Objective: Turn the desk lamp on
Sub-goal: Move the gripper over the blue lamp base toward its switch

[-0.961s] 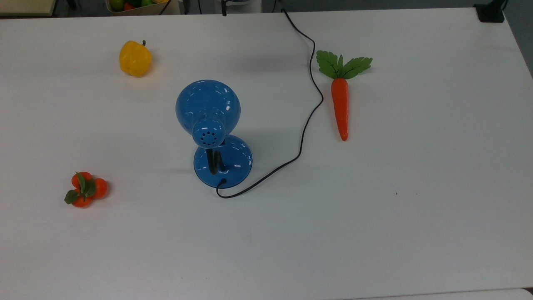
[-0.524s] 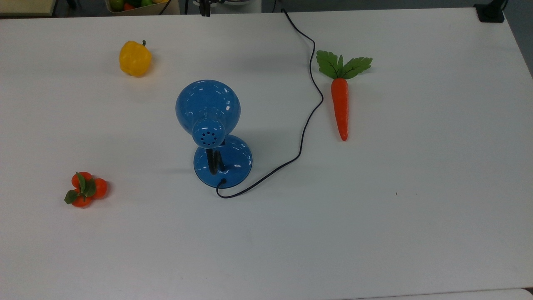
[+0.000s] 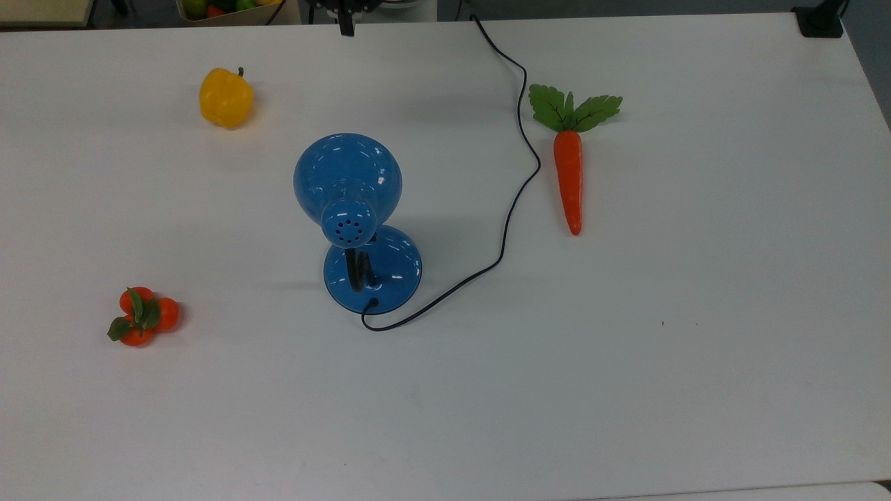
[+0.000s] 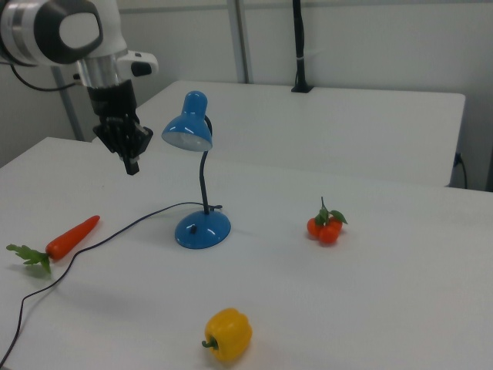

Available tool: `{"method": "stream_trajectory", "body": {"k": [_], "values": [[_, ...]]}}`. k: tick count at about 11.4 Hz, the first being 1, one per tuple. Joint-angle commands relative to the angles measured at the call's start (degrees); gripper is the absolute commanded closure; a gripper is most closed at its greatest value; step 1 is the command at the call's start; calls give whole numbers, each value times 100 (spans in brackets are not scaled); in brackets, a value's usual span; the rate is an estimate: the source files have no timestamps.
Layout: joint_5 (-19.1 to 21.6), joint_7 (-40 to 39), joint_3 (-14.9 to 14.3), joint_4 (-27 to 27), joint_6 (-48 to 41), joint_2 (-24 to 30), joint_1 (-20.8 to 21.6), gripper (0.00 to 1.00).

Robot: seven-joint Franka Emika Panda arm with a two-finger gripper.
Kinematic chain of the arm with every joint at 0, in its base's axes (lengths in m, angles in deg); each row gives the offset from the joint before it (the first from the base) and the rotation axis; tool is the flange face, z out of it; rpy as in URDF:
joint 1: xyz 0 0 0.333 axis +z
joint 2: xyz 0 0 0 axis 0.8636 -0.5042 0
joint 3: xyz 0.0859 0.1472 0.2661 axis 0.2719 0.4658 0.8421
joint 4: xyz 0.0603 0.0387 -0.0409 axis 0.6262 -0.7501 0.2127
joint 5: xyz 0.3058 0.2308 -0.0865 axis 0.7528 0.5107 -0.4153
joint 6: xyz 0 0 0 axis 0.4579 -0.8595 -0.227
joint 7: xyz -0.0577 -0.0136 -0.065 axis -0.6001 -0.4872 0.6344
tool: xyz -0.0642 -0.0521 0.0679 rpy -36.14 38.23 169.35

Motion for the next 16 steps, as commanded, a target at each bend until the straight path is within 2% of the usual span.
{"method": "stream_trajectory", "body": {"k": [1, 5, 7, 11, 16], "values": [[-82, -48, 20, -779, 729, 62, 58, 100], [-82, -39, 37, -1518, 1537, 27, 84, 100], [-91, -13, 37, -1834, 1994, -182, 189, 100], [-161, 13, 37, -2195, 3057, -639, 190, 100], [-266, 13, 37, -2188, 4526, -1220, 128, 100]]}}
